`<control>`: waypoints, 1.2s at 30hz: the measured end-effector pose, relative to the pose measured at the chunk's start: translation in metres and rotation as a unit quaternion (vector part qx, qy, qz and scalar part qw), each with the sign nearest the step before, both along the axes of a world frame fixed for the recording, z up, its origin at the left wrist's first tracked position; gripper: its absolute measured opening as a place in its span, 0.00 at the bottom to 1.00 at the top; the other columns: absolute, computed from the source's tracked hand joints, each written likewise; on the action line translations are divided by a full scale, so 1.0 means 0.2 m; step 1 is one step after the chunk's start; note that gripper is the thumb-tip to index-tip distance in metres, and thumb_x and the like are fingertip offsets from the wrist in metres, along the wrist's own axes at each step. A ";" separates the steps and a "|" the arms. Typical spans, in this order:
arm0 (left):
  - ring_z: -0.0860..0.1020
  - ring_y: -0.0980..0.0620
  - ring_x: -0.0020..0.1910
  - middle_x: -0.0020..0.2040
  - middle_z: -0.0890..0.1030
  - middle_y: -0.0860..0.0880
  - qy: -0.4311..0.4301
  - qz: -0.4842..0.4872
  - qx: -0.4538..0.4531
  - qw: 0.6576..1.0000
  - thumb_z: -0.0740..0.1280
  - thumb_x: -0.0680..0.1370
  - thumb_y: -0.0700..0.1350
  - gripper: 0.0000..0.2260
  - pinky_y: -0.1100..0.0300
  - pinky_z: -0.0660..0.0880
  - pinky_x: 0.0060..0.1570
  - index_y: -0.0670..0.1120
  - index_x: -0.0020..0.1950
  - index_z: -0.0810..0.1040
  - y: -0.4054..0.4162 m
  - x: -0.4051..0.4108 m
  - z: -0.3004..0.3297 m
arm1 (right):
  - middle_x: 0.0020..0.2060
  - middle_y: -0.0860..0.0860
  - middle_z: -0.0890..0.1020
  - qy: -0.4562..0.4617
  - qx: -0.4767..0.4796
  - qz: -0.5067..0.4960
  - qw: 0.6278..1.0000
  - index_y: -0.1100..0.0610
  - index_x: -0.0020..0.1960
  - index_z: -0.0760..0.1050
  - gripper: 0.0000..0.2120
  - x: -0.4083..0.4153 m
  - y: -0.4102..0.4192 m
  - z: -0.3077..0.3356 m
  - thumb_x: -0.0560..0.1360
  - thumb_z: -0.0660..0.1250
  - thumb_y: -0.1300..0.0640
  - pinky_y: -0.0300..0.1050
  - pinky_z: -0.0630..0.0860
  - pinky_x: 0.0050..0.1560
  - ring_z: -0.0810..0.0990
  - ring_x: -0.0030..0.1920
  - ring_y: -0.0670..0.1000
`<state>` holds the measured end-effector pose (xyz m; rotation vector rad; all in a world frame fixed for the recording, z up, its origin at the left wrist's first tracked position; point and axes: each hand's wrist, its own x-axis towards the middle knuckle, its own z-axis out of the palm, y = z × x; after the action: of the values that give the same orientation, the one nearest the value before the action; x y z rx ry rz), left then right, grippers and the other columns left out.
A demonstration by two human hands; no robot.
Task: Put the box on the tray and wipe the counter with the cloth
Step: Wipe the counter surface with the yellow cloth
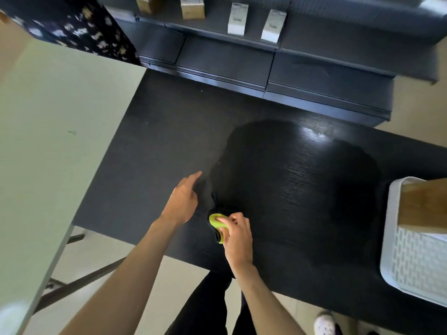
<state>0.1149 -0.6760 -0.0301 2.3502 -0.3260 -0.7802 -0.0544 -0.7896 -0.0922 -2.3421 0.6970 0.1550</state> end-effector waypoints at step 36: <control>0.85 0.51 0.48 0.46 0.87 0.50 0.248 0.024 -0.272 0.929 0.70 0.80 0.51 0.06 0.54 0.80 0.46 0.49 0.49 0.82 -0.66 -0.80 0.63 | 0.52 0.40 0.81 -0.225 0.045 -0.224 0.947 0.40 0.52 0.84 0.08 -0.68 -0.68 0.93 0.75 0.76 0.50 0.43 0.77 0.56 0.80 0.57 0.46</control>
<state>-0.0460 -0.8083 0.0957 1.5767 -0.2244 -1.0659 -0.1896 -0.9261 0.0929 -1.9670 0.9362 -0.5233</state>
